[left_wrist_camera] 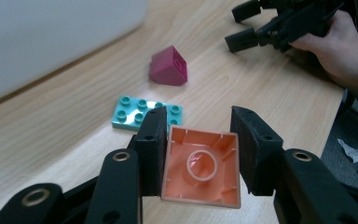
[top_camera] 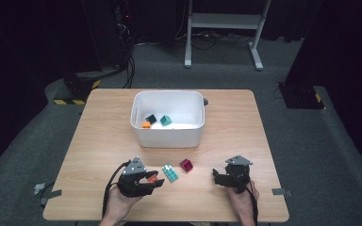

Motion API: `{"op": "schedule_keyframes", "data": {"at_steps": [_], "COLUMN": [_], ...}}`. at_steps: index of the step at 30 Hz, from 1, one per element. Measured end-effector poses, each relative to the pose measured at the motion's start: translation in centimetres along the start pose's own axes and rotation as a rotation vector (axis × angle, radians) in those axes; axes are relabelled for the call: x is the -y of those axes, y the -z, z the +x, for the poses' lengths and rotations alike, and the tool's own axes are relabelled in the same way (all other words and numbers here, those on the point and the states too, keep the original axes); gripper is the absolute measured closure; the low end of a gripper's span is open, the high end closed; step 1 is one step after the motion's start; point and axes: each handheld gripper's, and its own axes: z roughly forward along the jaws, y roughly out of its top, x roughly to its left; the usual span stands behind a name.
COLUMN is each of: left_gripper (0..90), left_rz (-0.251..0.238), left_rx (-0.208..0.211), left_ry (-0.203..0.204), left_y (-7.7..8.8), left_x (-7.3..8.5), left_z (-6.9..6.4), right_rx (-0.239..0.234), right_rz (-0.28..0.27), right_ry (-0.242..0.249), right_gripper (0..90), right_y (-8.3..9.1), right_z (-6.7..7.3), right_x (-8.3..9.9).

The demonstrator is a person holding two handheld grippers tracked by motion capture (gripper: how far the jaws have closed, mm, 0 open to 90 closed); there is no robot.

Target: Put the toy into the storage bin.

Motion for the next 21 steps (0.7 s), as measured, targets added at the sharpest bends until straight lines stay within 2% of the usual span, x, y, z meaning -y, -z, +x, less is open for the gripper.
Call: {"op": "schedule_keyframes", "data": {"at_steps": [5,12,21], "left_gripper": [57.3,57.3,57.3], "left_rz": [-0.022,-0.053,-0.078], "left_rx": [-0.01,-0.024,-0.044], "left_ry": [0.013,0.01,0.013], "left_y": [1.0,2.4,3.2], "left_x": [-1.0,-2.7,-4.5], "left_z": [0.6,1.6,2.4], "right_rx": [0.0,0.0,0.0], "right_rz": [0.0,0.001,0.0], "right_ry": [0.0,-0.001,-0.001], "right_gripper": [13.7,13.7,13.7], "right_y": [0.0,0.0,0.0], "right_z": [0.0,0.0,0.0], "right_x": [0.0,0.0,0.0]}}
